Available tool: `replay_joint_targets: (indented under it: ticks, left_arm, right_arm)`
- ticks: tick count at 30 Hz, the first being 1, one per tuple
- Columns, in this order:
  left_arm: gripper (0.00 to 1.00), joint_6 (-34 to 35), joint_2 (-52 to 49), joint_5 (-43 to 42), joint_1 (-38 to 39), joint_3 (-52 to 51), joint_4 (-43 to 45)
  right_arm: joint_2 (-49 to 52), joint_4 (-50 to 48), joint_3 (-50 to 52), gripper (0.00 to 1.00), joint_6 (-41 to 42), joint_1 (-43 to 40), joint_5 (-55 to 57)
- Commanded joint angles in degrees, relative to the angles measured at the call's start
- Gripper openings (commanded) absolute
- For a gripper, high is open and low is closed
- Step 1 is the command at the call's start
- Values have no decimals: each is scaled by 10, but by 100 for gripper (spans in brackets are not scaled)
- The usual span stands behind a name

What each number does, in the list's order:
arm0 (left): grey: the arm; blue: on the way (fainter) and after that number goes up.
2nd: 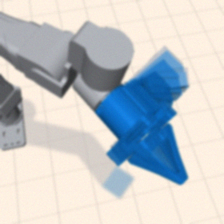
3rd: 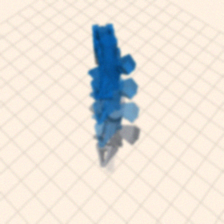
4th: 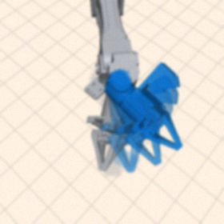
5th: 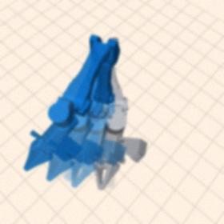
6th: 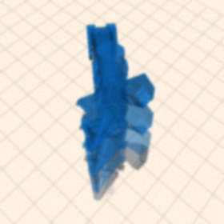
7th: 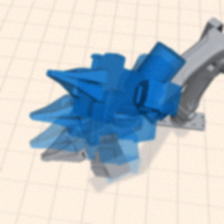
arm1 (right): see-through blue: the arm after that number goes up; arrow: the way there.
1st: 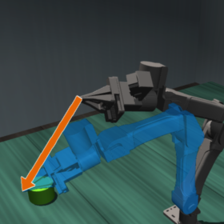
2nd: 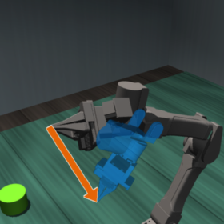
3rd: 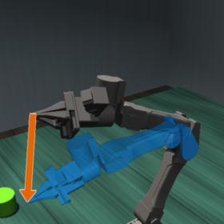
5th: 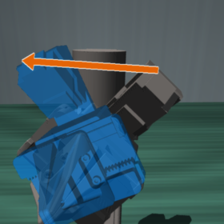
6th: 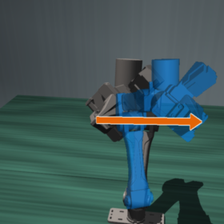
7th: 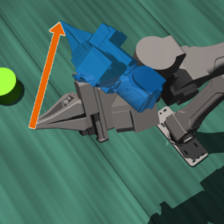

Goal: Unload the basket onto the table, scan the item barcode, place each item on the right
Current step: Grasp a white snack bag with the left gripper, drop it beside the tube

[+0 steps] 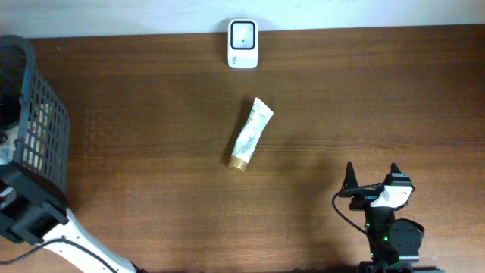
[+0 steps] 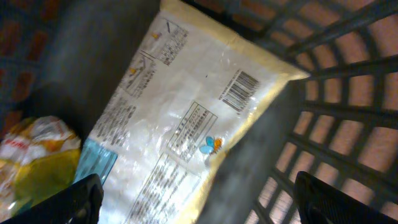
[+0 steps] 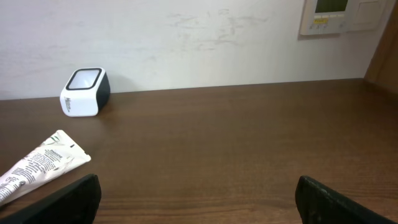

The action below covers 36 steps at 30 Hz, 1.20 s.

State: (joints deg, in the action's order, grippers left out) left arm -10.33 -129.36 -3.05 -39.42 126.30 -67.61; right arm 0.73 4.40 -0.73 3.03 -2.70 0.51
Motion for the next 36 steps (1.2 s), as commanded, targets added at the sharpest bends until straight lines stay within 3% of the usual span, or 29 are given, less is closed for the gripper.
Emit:
replay_joint_targets:
  ticks: [1,6,7,8,12,14,19,22,24,26,28,30,32,36]
  left_arm:
    - [97,-35,-58,-8,-4,-7,5]
    - [96,-35,-114,-2,-5,-7,26]
    - [85,-35,-121,-2,-5,-7,26]
    - [54,-35,-123,-2,-5,-7,26]
    - [22,-34,-121,-2,-5,10,10]
    - [12,-4,-96,-2,-5,42,-4]
    - [0,97,74,-25,-5,132,-16]
    - [0,138,174,-53,-5,135,-4]
    - [0,166,237,-87,-5,135,4]
    - [0,172,300,-178,14,135,0]
    - [0,172,323,-182,80,135,-69]
    - [0,172,313,-169,195,109,-130]
    - [0,172,299,-141,312,20,-123]
    - [0,189,266,-134,438,-199,-29]
  right_arm:
    - [-4,3,4,99,2,-3,1]
    - [-4,3,4,99,2,-3,1]
    - [-4,3,4,99,2,-3,1]
    - [-4,3,4,99,2,-3,1]
    - [-4,3,4,99,2,-3,1]
    - [-4,3,4,99,2,-3,1]
    - [-4,3,4,99,2,-3,1]
    - [-4,3,4,99,2,-3,1]
    - [-4,3,4,99,2,-3,1]
    - [-4,3,4,99,2,-3,1]
    - [-4,3,4,99,2,-3,1]
    - [-4,3,4,99,2,-3,1]
    - [-4,3,4,99,2,-3,1]
    - [-4,3,4,99,2,-3,1]
